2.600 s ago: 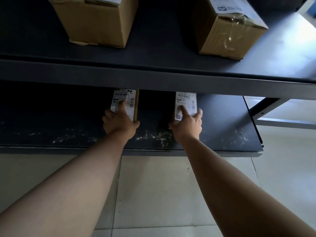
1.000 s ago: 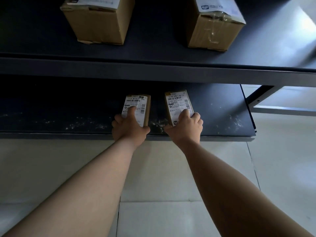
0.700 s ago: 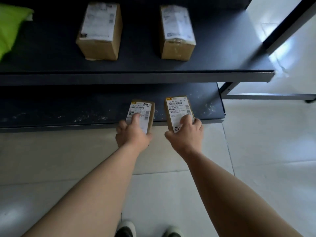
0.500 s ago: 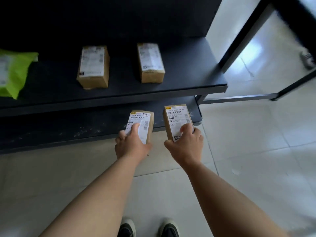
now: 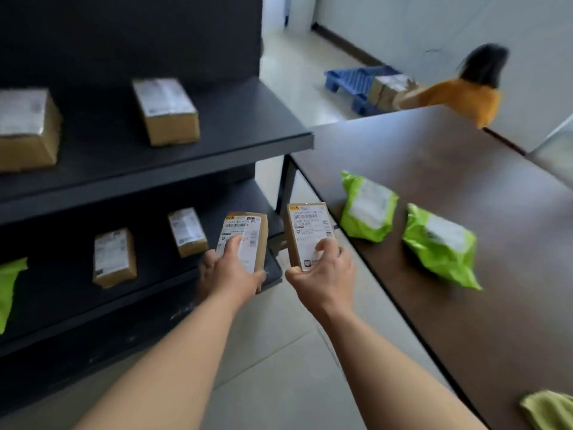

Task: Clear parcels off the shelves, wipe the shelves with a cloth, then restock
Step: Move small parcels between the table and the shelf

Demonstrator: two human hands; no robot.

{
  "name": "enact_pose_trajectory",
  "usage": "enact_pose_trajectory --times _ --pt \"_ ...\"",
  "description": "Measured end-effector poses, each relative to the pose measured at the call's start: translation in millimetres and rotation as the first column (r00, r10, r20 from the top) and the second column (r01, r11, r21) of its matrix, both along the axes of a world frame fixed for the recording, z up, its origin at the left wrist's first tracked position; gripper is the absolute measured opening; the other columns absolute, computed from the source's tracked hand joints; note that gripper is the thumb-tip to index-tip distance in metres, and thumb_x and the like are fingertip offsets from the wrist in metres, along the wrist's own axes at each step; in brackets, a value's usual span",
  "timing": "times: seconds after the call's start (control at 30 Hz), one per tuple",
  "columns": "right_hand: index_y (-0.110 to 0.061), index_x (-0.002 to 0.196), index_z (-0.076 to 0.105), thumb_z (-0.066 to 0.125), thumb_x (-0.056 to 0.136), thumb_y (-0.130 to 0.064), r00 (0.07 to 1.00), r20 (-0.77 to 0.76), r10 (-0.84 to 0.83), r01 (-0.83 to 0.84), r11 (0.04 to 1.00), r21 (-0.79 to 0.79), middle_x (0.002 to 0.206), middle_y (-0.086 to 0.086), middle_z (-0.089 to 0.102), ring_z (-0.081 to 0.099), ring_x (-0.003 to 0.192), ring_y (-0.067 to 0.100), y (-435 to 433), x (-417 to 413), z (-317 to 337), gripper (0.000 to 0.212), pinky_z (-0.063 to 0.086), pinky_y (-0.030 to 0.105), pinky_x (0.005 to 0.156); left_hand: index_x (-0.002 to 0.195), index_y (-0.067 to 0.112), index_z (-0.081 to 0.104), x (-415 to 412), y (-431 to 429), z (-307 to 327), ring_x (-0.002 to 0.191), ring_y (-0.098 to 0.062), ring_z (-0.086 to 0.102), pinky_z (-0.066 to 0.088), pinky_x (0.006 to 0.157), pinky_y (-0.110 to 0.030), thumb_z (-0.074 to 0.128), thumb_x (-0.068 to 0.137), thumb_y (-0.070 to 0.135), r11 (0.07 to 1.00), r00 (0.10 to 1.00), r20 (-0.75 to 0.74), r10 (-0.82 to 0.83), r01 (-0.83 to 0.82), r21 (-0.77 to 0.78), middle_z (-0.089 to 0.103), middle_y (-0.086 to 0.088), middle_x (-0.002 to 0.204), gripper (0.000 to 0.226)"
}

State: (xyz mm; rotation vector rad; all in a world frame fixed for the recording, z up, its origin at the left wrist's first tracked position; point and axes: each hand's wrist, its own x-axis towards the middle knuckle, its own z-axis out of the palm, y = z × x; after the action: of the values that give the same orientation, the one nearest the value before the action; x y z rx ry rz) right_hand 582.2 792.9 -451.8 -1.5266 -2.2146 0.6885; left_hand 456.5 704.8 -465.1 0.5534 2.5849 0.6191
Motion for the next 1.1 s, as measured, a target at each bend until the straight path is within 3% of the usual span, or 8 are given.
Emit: enact_pose_trajectory --times 0.2,0.43,0.77,1.1 --pt "-0.028 0.1 0.039 0.065 0.06 -0.044 0.992 -0.042 -0.118 0.12 0.99 0.069 0.104 -0.001 0.037 0.04 0.102 0.026 52.3 76.7 71.7 0.05 0.038 0.034 0.093 0.139 0.046 0.023 56.5 68.1 84.1 0.117 -0.031 0.04 0.038 0.095 -0.039 0.07 0.073 0.052 0.988 0.99 -0.079 -0.115 0.122 0.095 0.035 -0.009 0.128 0.081" --pt "-0.029 0.102 0.038 0.067 0.062 -0.046 0.958 -0.026 -0.286 0.287 0.957 0.044 0.113 0.002 0.041 0.041 0.109 0.027 112.7 201.1 107.9 0.053 0.038 0.037 0.098 0.141 0.044 0.024 165.8 144.7 120.8 0.124 -0.033 0.039 0.034 0.103 -0.04 0.069 0.072 0.055 0.949 0.96 -0.042 -0.276 0.28 0.146 0.036 -0.011 0.136 0.083" --pt "-0.026 0.1 0.036 0.066 0.064 -0.049 0.871 0.113 -0.478 0.484 0.874 -0.03 0.114 0.008 0.046 0.045 0.107 0.03 179.9 358.9 91.9 0.052 0.037 0.037 0.097 0.143 0.04 0.025 324.4 245.4 102.6 0.129 -0.028 0.037 0.031 0.106 -0.036 0.068 0.072 0.059 0.864 0.868 0.026 -0.496 0.491 0.117 0.037 -0.011 0.139 0.085" --pt "-0.024 0.105 0.039 0.066 0.066 -0.048 0.841 0.186 -0.509 0.533 0.838 -0.117 0.117 0.008 0.044 0.044 0.108 0.029 200.5 408.3 50.2 0.053 0.038 0.036 0.099 0.144 0.039 0.024 375.3 273.0 60.2 0.128 -0.029 0.036 0.031 0.106 -0.037 0.071 0.071 0.059 0.856 0.857 0.021 -0.515 0.515 -0.037 0.034 -0.01 0.14 0.089"
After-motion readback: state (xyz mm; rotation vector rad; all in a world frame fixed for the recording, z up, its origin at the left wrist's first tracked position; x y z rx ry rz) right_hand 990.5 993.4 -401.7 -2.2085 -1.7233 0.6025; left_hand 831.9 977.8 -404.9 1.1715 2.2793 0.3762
